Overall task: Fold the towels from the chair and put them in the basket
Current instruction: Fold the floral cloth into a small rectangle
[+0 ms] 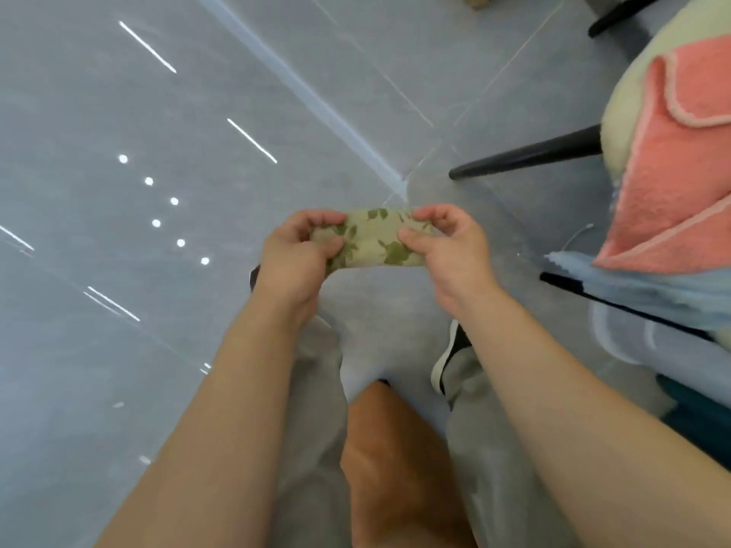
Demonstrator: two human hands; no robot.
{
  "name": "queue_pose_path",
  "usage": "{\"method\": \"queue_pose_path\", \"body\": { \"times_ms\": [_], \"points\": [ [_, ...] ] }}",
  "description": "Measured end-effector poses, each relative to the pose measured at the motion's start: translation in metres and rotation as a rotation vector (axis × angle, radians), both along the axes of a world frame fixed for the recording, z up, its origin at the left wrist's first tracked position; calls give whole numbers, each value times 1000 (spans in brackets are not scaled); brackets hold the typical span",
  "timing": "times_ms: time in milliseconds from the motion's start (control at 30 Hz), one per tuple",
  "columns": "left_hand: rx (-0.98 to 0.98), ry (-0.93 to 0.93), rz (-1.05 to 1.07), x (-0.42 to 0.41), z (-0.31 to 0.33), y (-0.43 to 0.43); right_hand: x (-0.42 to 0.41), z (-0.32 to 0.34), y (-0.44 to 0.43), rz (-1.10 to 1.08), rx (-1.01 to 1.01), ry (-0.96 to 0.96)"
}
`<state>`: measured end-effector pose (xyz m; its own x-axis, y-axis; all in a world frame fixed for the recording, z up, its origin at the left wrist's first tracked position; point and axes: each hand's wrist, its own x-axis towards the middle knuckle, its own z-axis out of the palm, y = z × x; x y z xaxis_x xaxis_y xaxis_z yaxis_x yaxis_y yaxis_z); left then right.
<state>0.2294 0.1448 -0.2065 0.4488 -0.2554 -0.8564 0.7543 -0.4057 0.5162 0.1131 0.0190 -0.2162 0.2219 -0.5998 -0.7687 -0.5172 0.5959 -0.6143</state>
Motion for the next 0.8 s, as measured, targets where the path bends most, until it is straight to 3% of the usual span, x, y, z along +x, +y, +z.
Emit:
{"method": "queue_pose_path", "body": {
  "times_ms": [100,200,333,500,800],
  "points": [
    [-24,278,112,7,53,45,10,58,23,82,182,30],
    [-28,343,83,34,126,76,36,134,34,167,305,65],
    [-38,225,-74,89,248,109,90,249,50,278,283,123],
    [20,87,-122,157,342,119,169,339,54,462,246,106],
    [-30,-87,-128,351,414,65,382,399,-26,651,172,-47]
  ]
}}
